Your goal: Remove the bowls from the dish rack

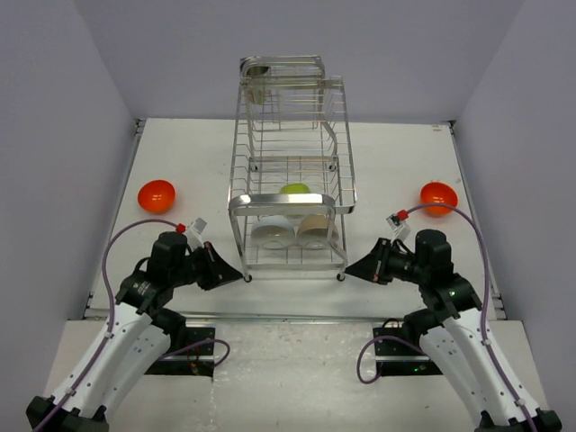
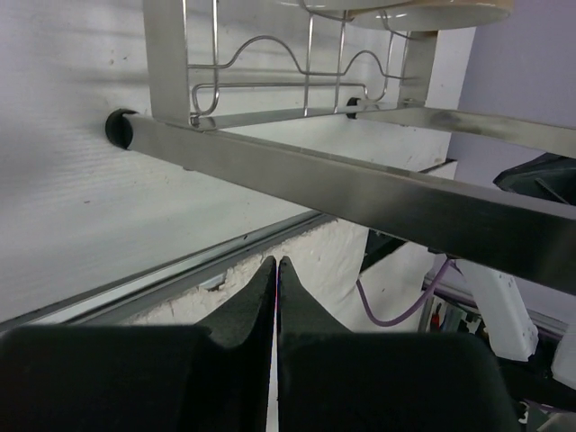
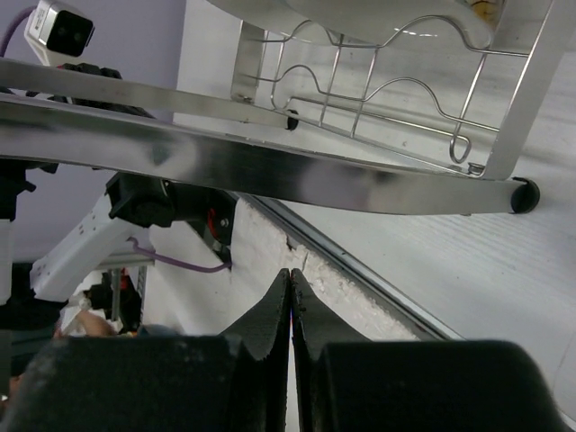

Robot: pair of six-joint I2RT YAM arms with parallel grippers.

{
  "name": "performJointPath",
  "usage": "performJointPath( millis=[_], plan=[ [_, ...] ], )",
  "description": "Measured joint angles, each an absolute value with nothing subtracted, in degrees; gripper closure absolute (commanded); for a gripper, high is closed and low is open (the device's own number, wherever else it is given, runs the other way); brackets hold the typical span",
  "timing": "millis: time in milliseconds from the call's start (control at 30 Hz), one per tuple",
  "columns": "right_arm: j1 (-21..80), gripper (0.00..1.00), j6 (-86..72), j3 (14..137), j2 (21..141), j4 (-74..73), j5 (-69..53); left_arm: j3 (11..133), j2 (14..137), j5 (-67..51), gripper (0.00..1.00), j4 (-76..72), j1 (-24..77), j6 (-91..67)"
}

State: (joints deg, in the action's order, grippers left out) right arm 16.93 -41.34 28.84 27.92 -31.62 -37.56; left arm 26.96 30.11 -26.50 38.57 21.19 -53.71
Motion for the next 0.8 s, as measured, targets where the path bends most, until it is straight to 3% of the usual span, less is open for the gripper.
performJointPath(
  millis=[800],
  plan=[
    [17.7,1.0,-43.4,23.4,44.0,-15.6,-40.0,23.6,43.8,-28.5,1.0,23.7,21.5,-55.0]
  ],
)
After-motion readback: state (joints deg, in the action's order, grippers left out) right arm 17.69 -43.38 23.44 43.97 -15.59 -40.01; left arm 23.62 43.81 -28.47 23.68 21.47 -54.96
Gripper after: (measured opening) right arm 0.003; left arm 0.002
